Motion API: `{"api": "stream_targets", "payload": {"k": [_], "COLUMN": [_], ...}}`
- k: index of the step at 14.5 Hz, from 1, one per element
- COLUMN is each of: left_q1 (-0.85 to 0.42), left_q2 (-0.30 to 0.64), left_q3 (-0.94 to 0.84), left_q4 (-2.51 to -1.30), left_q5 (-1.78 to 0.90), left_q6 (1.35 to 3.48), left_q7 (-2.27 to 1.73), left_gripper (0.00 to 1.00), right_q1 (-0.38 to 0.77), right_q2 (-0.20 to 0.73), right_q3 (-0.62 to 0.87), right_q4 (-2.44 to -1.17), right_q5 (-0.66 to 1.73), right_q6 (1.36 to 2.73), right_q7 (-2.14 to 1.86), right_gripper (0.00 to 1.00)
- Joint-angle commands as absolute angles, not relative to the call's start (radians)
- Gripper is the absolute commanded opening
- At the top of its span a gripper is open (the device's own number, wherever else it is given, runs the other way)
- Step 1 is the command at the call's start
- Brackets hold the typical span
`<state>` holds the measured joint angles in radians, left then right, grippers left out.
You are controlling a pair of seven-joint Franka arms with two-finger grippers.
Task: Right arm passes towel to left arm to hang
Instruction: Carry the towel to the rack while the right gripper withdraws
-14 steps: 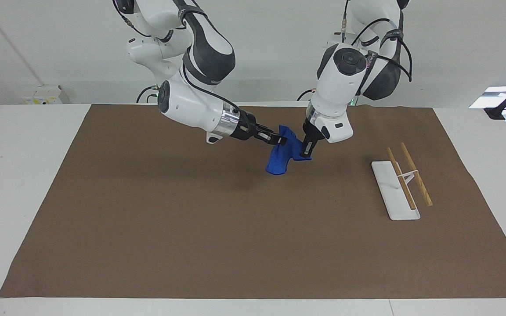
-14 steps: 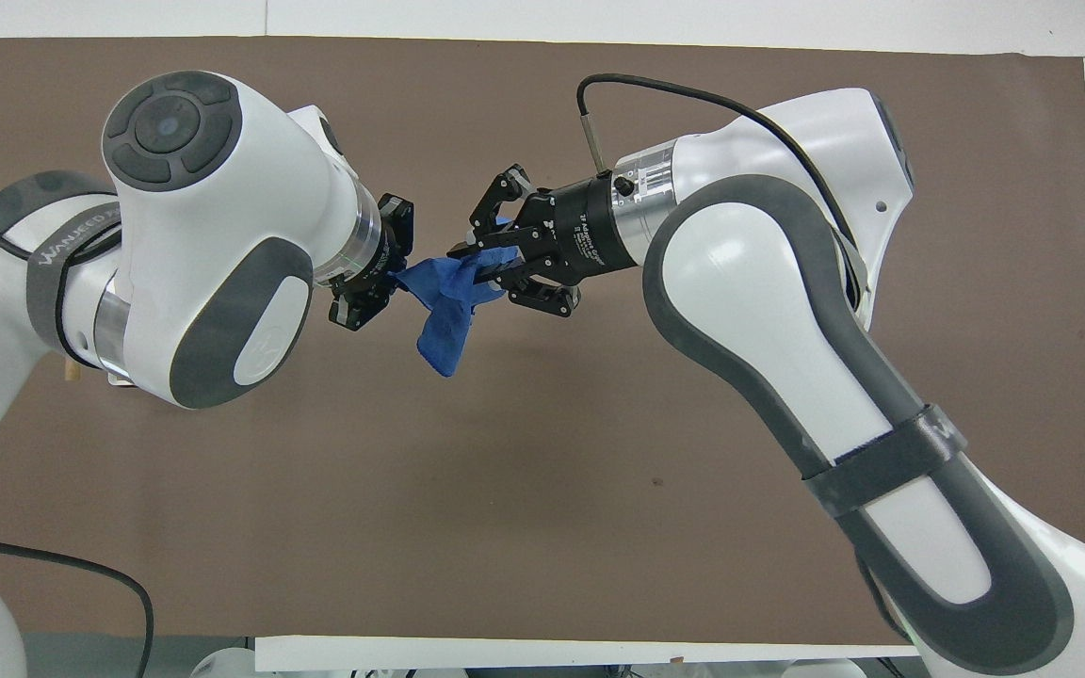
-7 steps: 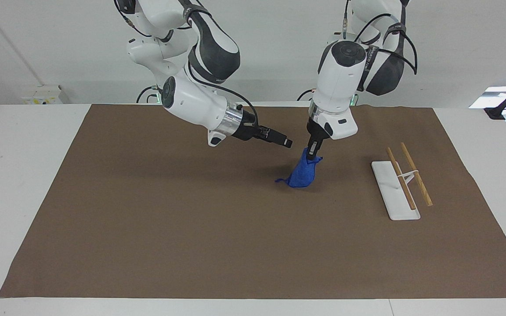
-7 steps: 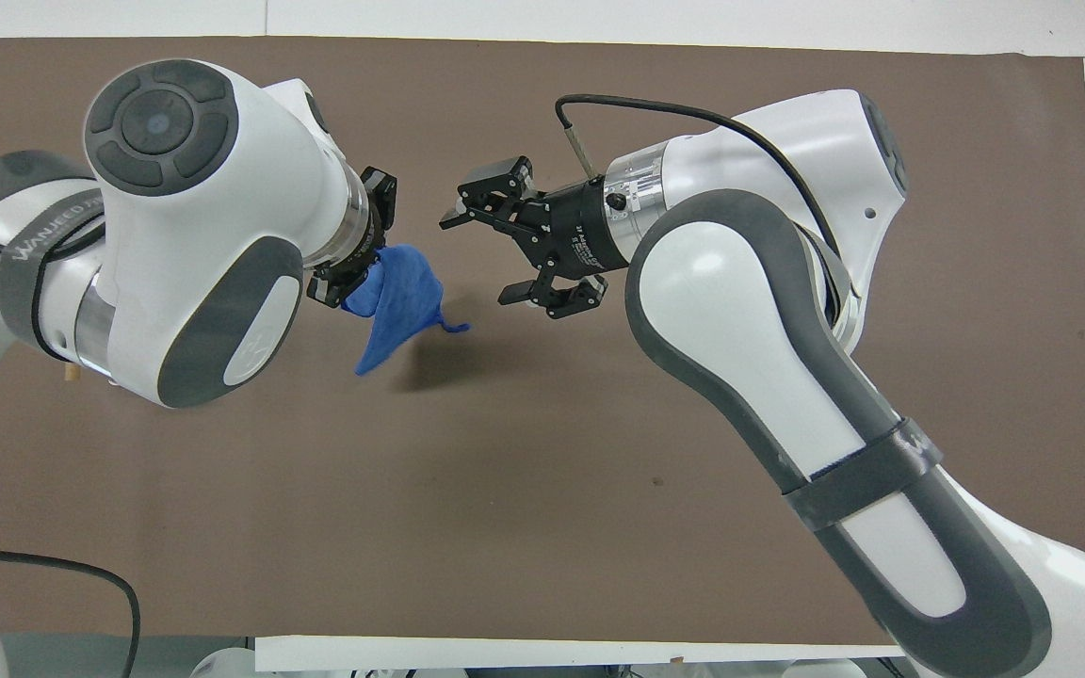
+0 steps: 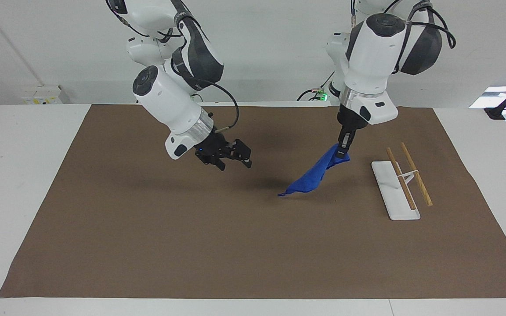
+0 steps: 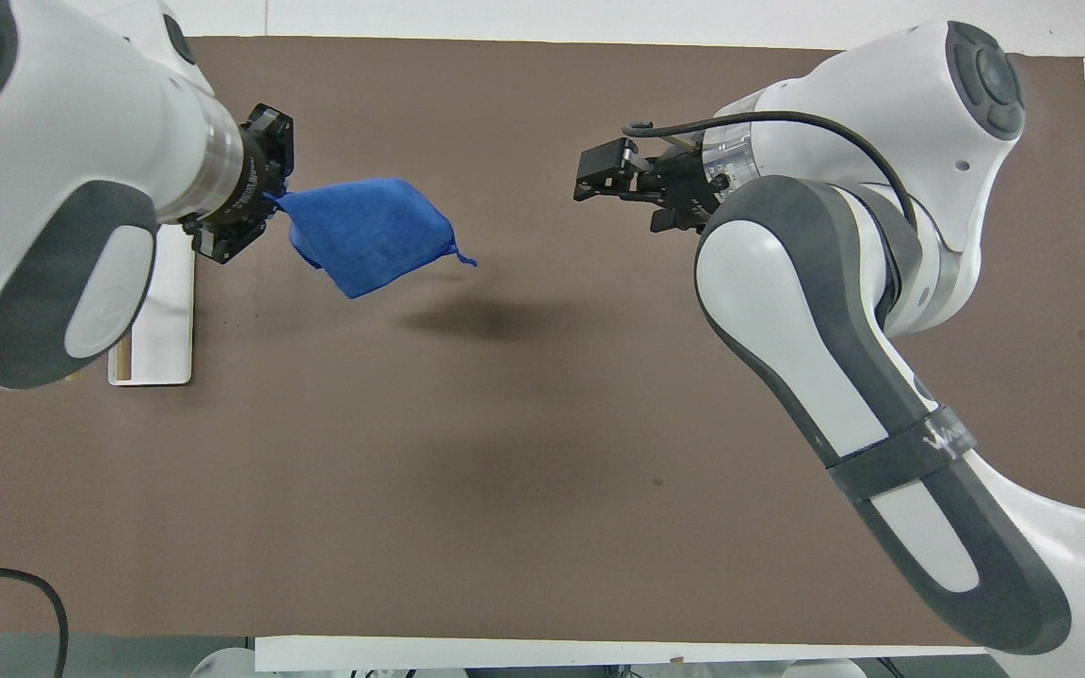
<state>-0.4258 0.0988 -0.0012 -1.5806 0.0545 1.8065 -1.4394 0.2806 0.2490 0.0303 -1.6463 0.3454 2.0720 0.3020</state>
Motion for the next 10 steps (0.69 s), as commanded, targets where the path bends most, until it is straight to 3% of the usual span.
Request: {"api": "stream_targets", "payload": {"k": [1, 4, 7, 10], "left_q1": [-0.368, -0.292, -0.201, -0.085], "left_q2": [0.061, 0.038, 0.018, 0.026], "left_q3": [-0.005, -0.005, -0.005, -0.006], "left_q4": [-1.591, -1.644, -1.698, -1.709], "left_q5": [0.061, 0.061, 0.06, 0.054], "left_q6": [1.767, 1.769, 1.833, 1.929], "left_q7": [-1.372, -1.269, -1.162, -1.059], "left_gripper": [0.0, 0.0, 0.0, 0.0], "right_q1": [0.235, 0.131, 0.011, -0.002], "right_q2": [0.23, 0.177, 0.059, -0.005], "right_q3": [0.037, 0.034, 0.032, 0.035], "right_q4": [-1.638, -1.638, -1.638, -1.548], "right_q5": [0.14, 0.092, 0.078, -0.024], "right_q6": [2.023, 1.927, 1.74, 1.561], "right_q7": [0.245, 0.195, 0.149, 0.144], "right_gripper": [1.0, 1.0, 1.0, 1.0]}}
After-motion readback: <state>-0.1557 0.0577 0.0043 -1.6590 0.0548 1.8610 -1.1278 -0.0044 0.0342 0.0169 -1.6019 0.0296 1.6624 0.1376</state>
